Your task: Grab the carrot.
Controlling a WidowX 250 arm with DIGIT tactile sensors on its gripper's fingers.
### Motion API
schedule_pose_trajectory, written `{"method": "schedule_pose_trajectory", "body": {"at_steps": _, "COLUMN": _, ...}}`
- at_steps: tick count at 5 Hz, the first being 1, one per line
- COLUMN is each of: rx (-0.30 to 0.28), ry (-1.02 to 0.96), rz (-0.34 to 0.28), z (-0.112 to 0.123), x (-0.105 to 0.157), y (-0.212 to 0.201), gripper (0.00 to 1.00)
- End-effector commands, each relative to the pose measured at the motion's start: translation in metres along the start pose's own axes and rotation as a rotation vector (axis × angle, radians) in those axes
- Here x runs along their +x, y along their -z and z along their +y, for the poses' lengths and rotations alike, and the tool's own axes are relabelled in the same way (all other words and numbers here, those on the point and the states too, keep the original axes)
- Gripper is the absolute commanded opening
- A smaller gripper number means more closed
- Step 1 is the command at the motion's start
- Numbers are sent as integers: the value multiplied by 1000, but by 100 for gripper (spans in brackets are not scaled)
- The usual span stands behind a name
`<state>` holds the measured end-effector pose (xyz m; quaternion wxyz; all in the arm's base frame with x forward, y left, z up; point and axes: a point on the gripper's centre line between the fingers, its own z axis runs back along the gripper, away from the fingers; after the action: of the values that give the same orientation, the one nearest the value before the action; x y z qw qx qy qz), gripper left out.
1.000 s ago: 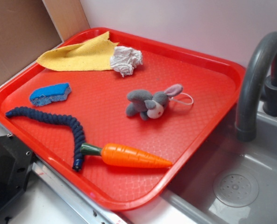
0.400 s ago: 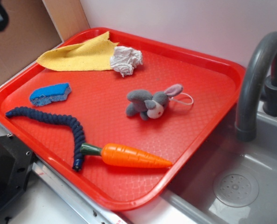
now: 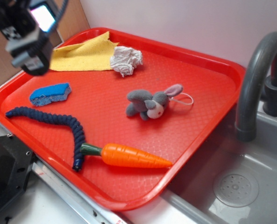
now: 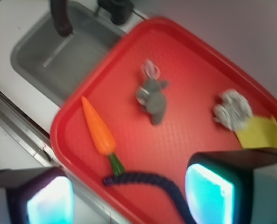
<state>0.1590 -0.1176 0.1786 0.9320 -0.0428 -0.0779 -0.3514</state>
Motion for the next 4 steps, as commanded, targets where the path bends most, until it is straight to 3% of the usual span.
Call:
{"method": "schedule_pose_trajectory", "body": {"at_steps": 1, "rx": -55, "ry": 146, "rz": 42, "z": -36, "x": 8, "y": 42, "gripper": 100}}
{"method": "schedule_pose_trajectory", "body": {"at_steps": 3, "rx": -58, "ry": 161, "rz": 182, "z": -40, "x": -1, "y": 95, "gripper": 100}}
{"method": "schedule_pose_trajectory", "body": {"at_steps": 4, "rx": -22, "ry": 156, "rz": 241, "z": -34, "x": -7, "y": 113, "gripper": 100}}
